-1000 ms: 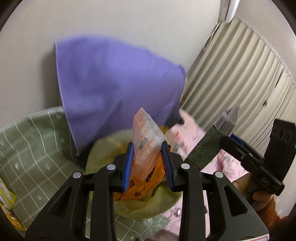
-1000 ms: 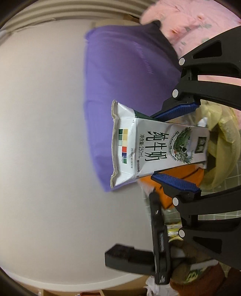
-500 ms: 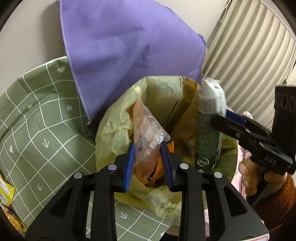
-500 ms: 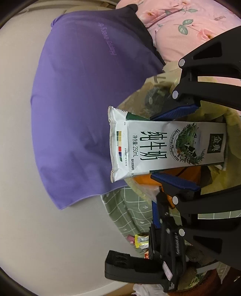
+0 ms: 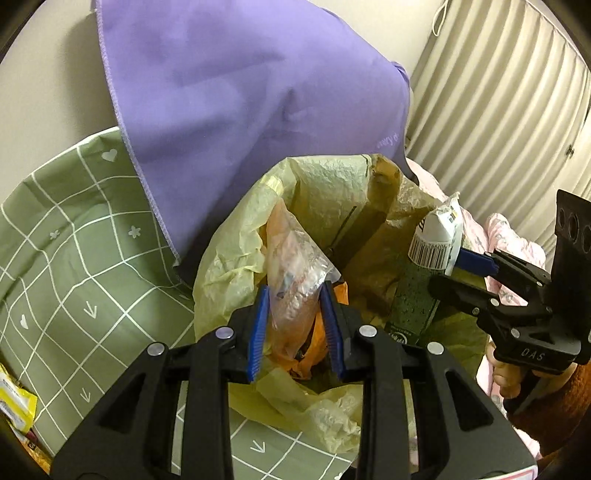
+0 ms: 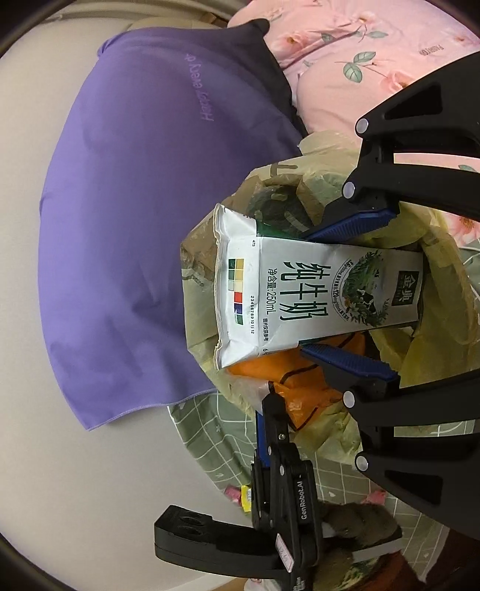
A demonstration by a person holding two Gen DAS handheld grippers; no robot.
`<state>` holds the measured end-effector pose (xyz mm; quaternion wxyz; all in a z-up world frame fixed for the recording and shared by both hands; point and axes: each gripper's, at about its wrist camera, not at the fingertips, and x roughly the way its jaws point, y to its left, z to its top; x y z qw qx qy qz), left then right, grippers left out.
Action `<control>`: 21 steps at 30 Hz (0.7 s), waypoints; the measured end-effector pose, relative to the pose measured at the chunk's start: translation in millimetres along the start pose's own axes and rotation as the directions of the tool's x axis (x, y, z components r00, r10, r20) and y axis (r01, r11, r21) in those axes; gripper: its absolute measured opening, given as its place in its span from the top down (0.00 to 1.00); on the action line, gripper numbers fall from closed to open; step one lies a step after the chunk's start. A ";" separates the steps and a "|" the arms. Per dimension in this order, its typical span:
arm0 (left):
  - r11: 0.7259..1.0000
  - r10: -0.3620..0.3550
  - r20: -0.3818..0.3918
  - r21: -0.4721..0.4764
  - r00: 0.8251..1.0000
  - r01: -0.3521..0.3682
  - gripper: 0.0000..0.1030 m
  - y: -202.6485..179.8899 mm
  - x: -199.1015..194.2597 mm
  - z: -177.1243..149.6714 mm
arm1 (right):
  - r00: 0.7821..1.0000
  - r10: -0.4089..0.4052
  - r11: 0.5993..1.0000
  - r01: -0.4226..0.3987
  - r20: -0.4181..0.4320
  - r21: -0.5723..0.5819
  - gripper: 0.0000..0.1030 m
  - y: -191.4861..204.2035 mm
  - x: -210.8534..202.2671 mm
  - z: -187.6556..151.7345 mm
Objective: Collect trash
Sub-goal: 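Open both tools to drop the bag and carton into the trash bag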
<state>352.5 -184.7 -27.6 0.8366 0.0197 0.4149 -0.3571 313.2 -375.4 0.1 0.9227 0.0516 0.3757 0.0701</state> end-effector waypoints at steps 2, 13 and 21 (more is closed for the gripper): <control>1.000 0.003 -0.006 0.003 1.000 -0.003 0.74 -2.1 0.7 -1.3 | 1.000 -0.004 1.000 0.004 0.008 0.002 0.50 -0.9 -0.3 0.1; 0.994 -0.062 0.032 -0.091 0.998 0.064 0.53 11.0 -20.2 0.1 | 0.999 0.009 0.999 -0.010 0.040 0.036 0.49 -4.7 -6.8 -4.3; 0.986 0.083 0.129 -0.154 0.988 -0.063 0.47 27.2 -76.8 -19.8 | 0.992 -0.065 0.998 0.062 0.108 0.029 0.48 7.3 -30.8 -5.4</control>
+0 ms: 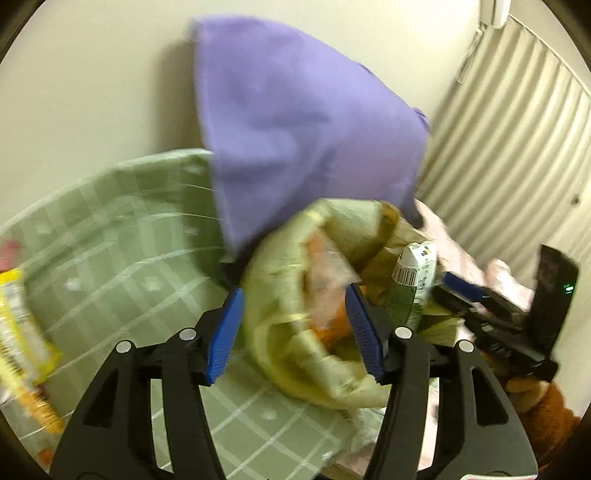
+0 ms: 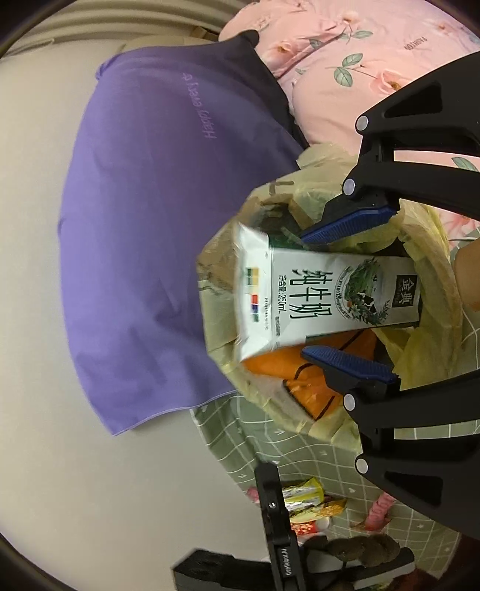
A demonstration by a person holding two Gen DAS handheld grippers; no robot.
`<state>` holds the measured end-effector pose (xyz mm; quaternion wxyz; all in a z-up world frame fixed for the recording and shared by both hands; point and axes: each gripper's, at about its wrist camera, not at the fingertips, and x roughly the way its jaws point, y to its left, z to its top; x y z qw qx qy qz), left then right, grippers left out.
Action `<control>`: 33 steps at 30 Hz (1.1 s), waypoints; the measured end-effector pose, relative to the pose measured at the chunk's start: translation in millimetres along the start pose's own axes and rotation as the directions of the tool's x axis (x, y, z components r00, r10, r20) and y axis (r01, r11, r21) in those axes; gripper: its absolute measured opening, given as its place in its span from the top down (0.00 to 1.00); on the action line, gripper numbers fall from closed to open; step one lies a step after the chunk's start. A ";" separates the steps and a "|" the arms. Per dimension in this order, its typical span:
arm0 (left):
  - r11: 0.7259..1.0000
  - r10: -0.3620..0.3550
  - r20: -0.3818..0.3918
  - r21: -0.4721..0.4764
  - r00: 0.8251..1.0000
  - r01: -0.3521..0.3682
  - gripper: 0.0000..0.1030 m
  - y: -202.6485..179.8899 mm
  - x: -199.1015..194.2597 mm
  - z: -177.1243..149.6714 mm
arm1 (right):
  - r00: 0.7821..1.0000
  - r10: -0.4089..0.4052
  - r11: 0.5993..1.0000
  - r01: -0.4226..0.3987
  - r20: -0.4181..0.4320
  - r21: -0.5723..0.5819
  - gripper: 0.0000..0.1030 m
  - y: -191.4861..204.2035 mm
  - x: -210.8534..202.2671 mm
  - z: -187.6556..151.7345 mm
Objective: Collect trash
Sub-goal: 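Open both tools to drop the bag and carton into the trash bag, then move the right tool back to the table and grasp the red snack packet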
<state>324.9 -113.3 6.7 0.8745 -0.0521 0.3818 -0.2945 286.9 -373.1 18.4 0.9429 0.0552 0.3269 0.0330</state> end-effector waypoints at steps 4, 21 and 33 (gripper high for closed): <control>0.988 0.153 0.085 0.000 0.985 -0.154 0.47 22.8 -42.2 -19.8 | 0.998 -0.002 0.999 0.005 0.064 -0.037 0.48 15.2 -15.0 7.0; 0.828 0.514 0.111 -0.325 0.851 -0.458 0.47 185.0 -174.9 -128.3 | 0.956 0.292 0.942 -0.291 -0.023 -0.168 0.47 148.2 15.5 -17.5; 0.763 0.537 0.080 -0.470 0.840 -0.443 0.47 221.6 -202.8 -156.6 | 0.922 0.360 0.885 -0.385 -0.140 -0.261 0.47 224.6 47.2 -35.5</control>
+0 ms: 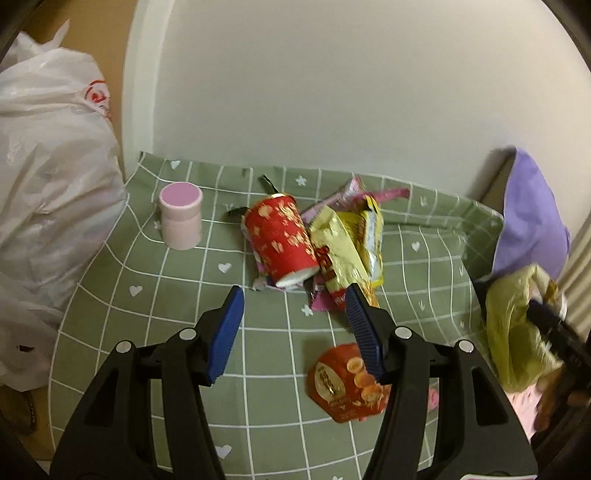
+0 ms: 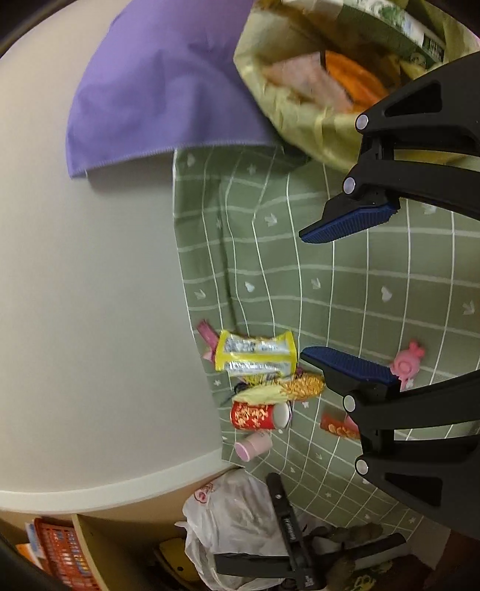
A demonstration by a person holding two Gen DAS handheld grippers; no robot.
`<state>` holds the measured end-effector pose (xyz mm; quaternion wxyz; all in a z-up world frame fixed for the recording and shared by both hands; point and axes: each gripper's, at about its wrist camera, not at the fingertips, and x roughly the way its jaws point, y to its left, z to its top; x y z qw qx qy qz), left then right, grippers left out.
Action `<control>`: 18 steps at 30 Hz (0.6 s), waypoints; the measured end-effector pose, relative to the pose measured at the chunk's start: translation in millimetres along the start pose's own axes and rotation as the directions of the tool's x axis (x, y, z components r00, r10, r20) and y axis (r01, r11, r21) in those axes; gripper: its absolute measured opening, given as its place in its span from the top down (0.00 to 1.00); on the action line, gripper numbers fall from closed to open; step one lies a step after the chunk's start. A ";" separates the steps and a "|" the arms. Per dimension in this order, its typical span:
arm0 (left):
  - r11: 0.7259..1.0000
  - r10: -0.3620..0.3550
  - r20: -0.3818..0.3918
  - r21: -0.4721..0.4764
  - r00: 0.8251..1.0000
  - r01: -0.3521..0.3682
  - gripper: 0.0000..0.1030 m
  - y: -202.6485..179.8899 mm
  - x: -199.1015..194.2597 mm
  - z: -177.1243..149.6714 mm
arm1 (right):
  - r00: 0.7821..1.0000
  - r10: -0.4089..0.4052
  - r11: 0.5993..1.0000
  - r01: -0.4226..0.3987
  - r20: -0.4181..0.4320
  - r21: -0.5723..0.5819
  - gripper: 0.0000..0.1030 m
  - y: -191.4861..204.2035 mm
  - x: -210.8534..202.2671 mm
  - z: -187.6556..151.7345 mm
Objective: Collect trash
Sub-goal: 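Move the right tool back to the table and grasp the red snack packet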
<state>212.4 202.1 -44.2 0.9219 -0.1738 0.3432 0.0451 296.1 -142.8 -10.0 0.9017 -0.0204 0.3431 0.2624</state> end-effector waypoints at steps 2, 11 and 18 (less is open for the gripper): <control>0.999 0.021 0.007 -0.029 1.000 -0.020 0.47 6.3 -1.3 2.0 | 0.999 0.020 0.999 -0.021 -0.026 -0.039 0.47 14.1 9.4 -1.5; 0.989 0.103 -0.020 -0.101 0.995 -0.104 0.47 42.0 -21.4 -15.4 | 0.968 0.201 0.922 -0.238 -0.150 -0.306 0.47 112.1 56.5 -21.1; 0.982 0.122 -0.049 -0.139 0.991 -0.128 0.47 63.7 -38.3 -34.7 | 0.945 0.176 0.836 -0.292 -0.277 -0.464 0.47 159.3 112.9 -43.8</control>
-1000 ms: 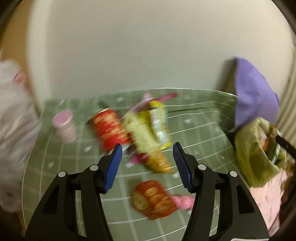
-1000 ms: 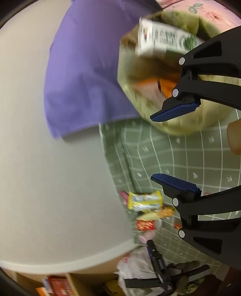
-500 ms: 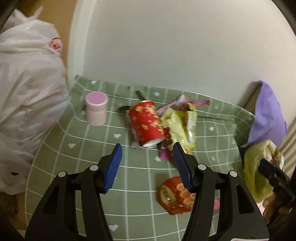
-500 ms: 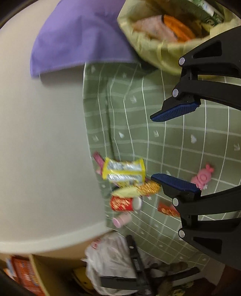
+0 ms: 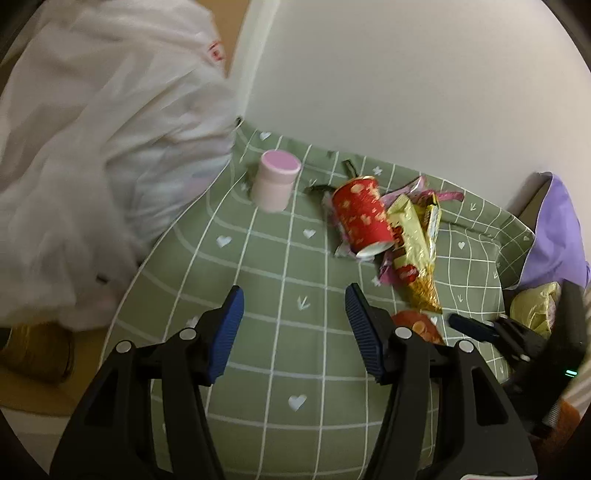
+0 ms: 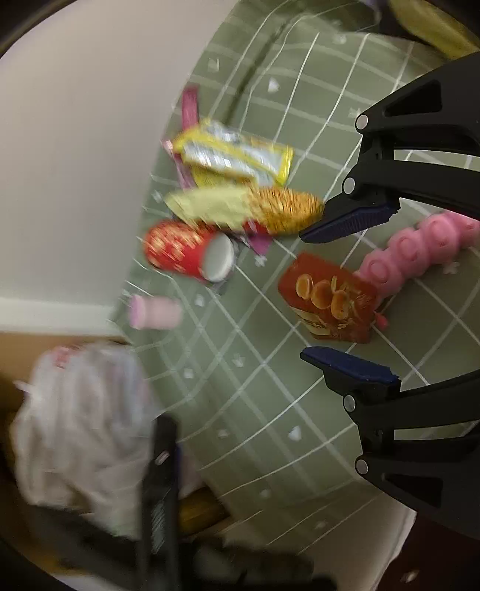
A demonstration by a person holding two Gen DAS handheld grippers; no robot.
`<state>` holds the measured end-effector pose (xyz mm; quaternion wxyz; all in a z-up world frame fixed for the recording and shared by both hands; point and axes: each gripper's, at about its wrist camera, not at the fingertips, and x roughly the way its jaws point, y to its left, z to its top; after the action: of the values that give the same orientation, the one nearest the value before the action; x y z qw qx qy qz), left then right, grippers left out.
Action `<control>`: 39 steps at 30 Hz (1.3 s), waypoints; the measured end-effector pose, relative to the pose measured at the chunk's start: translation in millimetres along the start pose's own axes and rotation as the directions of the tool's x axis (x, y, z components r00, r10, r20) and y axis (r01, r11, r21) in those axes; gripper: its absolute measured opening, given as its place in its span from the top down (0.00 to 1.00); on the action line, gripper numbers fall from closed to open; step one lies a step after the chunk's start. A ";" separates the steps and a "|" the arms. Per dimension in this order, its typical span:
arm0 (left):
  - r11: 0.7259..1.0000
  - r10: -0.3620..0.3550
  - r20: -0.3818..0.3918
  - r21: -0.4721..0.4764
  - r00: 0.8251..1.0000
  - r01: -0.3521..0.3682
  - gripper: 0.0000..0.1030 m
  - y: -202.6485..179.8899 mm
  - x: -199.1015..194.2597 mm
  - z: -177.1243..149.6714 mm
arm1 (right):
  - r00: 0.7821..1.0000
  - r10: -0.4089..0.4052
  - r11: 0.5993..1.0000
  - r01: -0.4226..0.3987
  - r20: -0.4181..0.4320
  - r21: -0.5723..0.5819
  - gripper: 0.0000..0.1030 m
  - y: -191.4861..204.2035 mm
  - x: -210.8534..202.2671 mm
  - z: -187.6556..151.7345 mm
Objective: Collect trash
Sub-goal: 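Move the right tool back to the table and grasp the red snack packet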
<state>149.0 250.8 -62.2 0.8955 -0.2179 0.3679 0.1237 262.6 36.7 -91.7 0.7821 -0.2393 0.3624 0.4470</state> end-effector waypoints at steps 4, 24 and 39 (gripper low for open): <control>1.000 -0.003 -0.011 -0.022 1.000 0.003 0.47 9.3 -4.1 -6.7 | 0.995 0.072 0.997 -0.071 -0.071 0.018 0.62 -1.9 19.1 -1.7; 0.998 -0.064 -0.049 -0.017 0.997 0.063 0.47 -9.3 13.5 -5.9 | 0.999 0.041 0.969 -0.036 -0.015 0.246 0.90 -75.1 -25.2 -14.6; 0.991 -0.113 -0.114 0.063 0.987 0.120 0.47 -54.9 50.1 3.9 | 0.998 -0.054 0.954 0.047 0.017 0.297 0.49 -112.6 -41.0 -42.0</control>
<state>207.3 207.7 -79.1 0.8865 -0.2140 0.4076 0.0459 332.1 -68.9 -80.2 0.8246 -0.1231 0.4094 0.3704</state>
